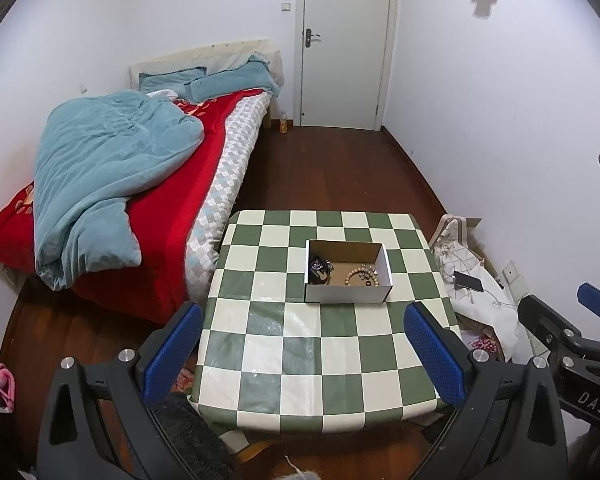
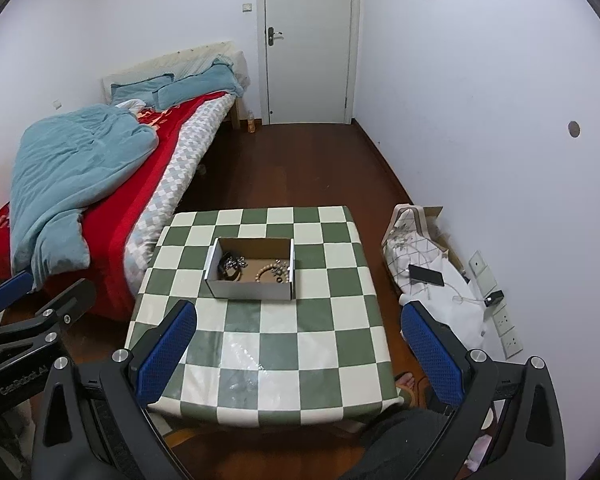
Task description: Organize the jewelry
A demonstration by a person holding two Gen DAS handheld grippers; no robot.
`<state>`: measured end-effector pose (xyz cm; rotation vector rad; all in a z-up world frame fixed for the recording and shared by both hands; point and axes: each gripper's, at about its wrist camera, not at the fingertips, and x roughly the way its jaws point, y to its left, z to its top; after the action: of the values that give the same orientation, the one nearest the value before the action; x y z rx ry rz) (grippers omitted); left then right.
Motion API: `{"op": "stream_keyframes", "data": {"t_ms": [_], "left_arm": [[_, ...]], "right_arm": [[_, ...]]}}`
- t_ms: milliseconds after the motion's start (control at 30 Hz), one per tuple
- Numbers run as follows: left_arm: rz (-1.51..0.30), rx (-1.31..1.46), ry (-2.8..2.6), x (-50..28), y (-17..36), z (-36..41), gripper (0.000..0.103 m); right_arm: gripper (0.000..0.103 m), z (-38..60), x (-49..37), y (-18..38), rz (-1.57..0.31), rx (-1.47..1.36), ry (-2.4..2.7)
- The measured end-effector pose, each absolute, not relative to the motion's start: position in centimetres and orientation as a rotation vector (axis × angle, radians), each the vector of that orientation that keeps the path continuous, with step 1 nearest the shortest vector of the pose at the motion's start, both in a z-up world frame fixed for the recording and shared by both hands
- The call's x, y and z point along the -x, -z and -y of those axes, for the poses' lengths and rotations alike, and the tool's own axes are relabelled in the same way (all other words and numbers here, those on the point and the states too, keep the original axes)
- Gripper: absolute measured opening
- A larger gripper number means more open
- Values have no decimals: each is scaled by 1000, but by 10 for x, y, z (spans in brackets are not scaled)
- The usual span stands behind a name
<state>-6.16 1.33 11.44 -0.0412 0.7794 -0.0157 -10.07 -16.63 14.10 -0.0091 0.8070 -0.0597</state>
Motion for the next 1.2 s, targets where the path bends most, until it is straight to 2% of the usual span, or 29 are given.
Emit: {"op": "stream_keyframes", "data": {"t_ms": [633, 1200], "left_arm": [[-816, 26, -71, 4, -105, -15, 102], [-868, 7, -94, -49, -84, -15, 102]], "right_arm": [[103, 170, 40, -132, -827, 36, 102], [103, 173, -33, -97, -909, 44, 129]]}}
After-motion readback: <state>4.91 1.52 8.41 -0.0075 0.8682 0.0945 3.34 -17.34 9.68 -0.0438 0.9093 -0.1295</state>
